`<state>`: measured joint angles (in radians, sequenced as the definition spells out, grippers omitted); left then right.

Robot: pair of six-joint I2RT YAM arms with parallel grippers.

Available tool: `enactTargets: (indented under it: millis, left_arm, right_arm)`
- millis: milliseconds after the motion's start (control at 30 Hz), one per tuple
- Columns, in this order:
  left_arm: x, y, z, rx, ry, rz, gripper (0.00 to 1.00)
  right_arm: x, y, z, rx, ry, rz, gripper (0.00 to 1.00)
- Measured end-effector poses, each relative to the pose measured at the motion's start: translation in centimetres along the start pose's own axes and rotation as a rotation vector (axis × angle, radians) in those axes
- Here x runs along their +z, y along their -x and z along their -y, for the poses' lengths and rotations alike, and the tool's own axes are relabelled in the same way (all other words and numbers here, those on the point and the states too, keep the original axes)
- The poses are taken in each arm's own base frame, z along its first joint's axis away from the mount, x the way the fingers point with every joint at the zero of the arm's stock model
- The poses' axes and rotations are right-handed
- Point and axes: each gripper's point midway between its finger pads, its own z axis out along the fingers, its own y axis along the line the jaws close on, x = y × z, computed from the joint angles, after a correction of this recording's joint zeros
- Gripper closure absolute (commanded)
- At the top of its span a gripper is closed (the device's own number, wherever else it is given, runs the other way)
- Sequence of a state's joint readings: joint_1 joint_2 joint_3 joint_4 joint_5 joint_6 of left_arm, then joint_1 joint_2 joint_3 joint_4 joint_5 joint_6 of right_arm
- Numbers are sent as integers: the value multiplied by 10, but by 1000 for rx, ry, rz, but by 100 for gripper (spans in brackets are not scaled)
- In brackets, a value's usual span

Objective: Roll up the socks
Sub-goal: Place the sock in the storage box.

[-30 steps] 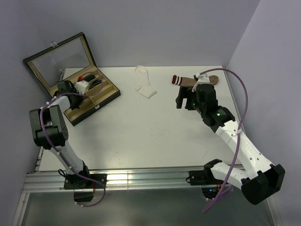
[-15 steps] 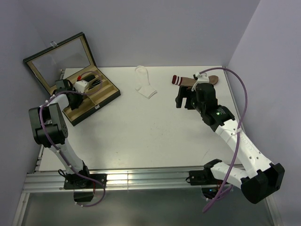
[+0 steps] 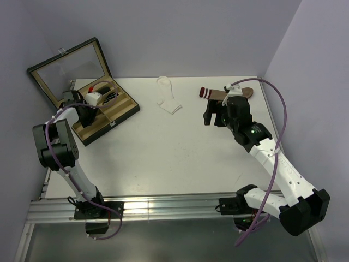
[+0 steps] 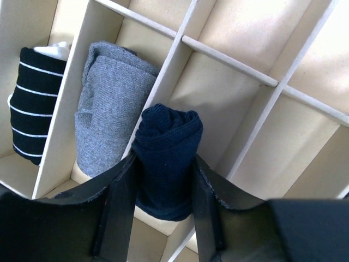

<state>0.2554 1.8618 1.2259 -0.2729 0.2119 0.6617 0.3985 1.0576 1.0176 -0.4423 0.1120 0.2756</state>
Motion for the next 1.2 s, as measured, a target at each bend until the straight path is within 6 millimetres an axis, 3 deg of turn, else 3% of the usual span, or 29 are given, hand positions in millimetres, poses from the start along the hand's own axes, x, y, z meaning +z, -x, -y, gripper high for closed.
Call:
enactTargets:
  millis: [767, 933, 1200]
  left_arm:
    - [5, 4, 3, -15, -58, -19, 46]
    - [-7, 10, 1, -12, -45, -12, 45]
    - [-35, 36, -12, -5, 20, 63, 46]
  right_arm:
    - [7, -8, -4, -3, 18, -37, 10]
    - [8, -10, -6, -3, 33, -46, 10]
    - [8, -11, -9, 1, 48, -51, 12]
